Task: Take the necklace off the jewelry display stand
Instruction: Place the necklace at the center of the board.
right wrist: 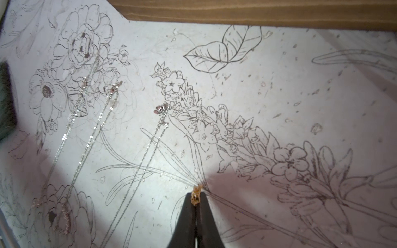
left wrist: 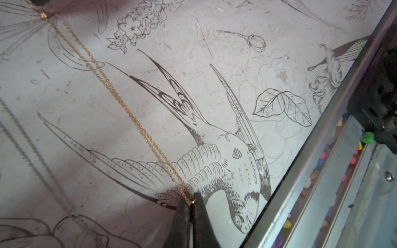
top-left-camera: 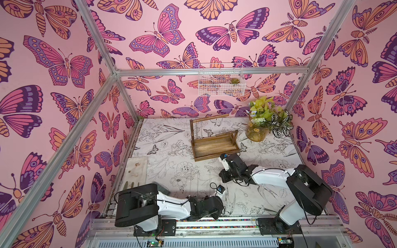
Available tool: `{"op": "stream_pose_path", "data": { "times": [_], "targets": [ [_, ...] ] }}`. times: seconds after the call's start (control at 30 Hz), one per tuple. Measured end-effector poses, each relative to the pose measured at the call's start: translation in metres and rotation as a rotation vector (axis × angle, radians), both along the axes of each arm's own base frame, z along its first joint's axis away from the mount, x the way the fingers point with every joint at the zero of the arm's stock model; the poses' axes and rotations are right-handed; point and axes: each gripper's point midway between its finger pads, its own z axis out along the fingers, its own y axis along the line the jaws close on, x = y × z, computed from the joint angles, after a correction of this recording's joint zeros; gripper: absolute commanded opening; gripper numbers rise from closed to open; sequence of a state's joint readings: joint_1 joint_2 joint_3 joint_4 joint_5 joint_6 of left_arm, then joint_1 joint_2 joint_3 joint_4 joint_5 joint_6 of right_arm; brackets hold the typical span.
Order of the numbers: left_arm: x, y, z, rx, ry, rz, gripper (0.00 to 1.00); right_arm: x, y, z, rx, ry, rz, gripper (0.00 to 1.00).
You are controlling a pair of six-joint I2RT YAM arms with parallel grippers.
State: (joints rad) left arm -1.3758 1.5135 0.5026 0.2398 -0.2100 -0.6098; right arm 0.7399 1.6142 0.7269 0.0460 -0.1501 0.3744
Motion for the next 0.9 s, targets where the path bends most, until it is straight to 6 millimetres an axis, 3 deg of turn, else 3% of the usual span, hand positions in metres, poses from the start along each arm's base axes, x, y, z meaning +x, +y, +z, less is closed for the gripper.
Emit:
{"op": "stream_pose_path", "data": {
  "times": [0.2,0.57,0.9],
  "targets": [
    [-0.0016,-0.0004,-0.0001,0.000,0.000,-0.004,0.00,0.0018,0.0009,-0.0012,-0.006,-0.003,0.005,0.00],
    [-0.0021,-0.0003,-0.0002,0.001,0.001,-0.005,0.00,0.0036,0.0020,0.0008,-0.006,-0.012,0.009,0.31],
    [0.0006,0.0007,0.0001,0.004,-0.012,0.007,0.07,0.0058,0.0016,0.0022,-0.004,-0.014,0.005,0.42]
  ]
}}
